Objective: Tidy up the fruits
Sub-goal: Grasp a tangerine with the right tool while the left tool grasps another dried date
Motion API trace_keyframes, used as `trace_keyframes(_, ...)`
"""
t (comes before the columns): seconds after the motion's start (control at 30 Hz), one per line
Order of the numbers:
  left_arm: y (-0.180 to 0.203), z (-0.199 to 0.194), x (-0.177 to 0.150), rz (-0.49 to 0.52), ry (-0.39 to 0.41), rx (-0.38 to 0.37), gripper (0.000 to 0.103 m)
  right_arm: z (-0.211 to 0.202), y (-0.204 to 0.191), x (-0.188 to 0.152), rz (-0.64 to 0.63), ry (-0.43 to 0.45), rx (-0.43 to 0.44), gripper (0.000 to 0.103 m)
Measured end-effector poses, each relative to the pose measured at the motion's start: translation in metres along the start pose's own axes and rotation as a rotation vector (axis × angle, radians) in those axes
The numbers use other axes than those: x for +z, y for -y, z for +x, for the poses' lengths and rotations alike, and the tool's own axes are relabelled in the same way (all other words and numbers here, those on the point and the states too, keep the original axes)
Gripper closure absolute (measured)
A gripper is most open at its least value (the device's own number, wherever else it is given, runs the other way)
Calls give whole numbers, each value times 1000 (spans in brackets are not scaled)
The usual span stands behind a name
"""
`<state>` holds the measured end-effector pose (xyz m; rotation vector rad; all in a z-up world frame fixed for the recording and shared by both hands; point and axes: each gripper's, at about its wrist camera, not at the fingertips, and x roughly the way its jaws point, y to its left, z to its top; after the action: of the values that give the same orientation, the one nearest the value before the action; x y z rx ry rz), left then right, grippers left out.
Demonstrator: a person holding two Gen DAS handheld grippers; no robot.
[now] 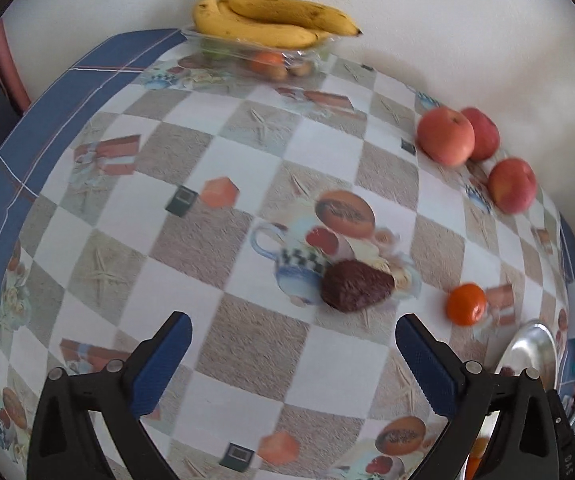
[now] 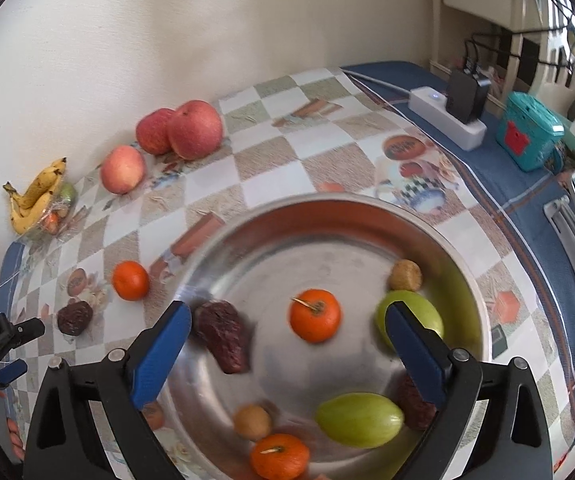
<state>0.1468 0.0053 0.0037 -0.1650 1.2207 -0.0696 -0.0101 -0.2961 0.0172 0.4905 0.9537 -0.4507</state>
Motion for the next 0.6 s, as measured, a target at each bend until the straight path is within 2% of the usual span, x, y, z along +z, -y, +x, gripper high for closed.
trace_keyframes(0.3, -14, 2, 19, -50, 7, -45, 0, 14, -41, 10, -8, -59, 109, 5)
trace_keyframes(0.43, -13, 10, 25, -69, -2, -81, 0, 19, -59, 19, -16, -66, 199, 5)
trace_keyframes(0.53, -5, 18, 28, -44, -10, -117, 0, 21, -77, 25, -62, -42, 189, 5)
trace_keyframes(0.6, -1, 21, 29, -31, -14, -111, 1, 23, -89, 29, -90, -22, 173, 5)
